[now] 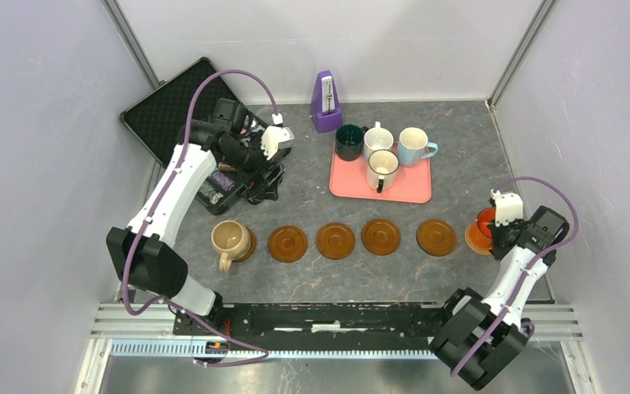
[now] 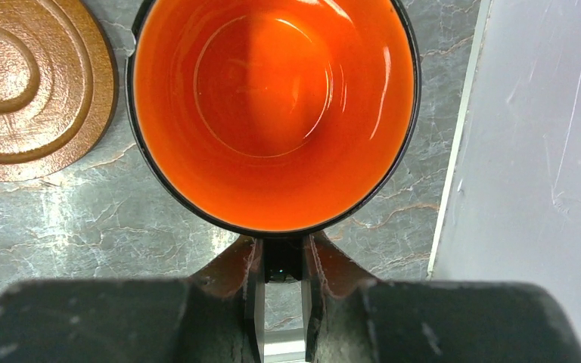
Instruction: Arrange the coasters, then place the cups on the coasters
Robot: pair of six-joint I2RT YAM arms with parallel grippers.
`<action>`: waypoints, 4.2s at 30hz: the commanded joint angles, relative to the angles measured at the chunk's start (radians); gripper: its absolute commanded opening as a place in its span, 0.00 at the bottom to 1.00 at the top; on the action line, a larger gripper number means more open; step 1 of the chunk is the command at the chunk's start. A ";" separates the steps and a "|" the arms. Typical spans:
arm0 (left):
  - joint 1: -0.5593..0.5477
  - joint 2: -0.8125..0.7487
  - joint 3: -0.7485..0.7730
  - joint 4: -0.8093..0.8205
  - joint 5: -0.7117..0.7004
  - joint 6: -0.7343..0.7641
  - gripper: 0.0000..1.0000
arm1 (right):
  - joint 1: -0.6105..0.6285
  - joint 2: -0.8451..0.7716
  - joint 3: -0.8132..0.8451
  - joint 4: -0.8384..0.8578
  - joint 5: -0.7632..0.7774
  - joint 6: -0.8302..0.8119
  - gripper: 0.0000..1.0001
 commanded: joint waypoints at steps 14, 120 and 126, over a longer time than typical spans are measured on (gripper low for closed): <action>-0.032 0.023 0.053 0.000 -0.044 0.041 1.00 | -0.090 0.043 0.004 0.033 -0.107 -0.072 0.15; -0.045 0.204 0.146 0.156 -0.114 -0.160 1.00 | 0.705 1.166 1.339 -0.100 -0.134 -0.398 0.82; -0.045 0.197 0.143 0.155 -0.125 -0.162 1.00 | 0.705 1.219 1.393 -0.100 -0.109 -0.371 0.72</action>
